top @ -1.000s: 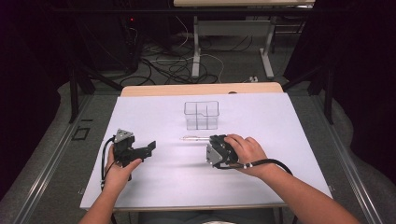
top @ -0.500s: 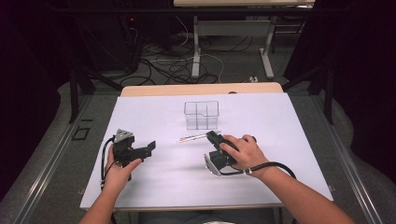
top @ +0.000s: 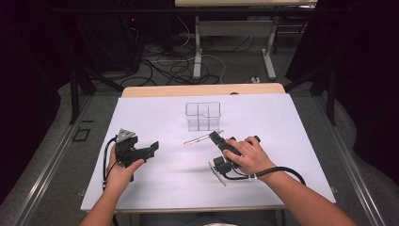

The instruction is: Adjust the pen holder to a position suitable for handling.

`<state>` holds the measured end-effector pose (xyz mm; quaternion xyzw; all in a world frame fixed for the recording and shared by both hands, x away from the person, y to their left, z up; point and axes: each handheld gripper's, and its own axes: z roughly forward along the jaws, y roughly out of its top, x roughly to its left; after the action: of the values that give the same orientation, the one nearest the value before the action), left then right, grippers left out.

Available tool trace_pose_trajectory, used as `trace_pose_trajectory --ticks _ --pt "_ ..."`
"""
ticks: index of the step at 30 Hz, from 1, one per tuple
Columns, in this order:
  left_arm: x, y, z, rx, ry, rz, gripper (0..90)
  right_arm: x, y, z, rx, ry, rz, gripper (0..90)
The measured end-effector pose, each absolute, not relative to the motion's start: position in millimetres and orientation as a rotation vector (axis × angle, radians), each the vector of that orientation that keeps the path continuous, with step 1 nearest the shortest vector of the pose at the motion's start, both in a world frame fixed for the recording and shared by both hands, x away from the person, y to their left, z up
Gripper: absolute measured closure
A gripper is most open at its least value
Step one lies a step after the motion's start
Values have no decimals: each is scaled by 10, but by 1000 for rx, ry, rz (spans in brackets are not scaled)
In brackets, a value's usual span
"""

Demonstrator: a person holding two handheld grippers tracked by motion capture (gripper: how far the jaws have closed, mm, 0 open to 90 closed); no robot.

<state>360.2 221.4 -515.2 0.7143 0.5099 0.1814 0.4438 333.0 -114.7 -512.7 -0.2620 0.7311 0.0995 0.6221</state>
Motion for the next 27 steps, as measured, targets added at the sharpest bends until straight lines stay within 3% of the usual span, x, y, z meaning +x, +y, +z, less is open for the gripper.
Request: trace_pose_trajectory --ticks 21,27 --pt "3580 1805 -4828 1943 985 405 2 3314 -1135 -5179 -687 1697 216 793" --pt "3585 1640 -4793 2049 897 396 88 3300 -1118 -5192 -717 1709 195 793"
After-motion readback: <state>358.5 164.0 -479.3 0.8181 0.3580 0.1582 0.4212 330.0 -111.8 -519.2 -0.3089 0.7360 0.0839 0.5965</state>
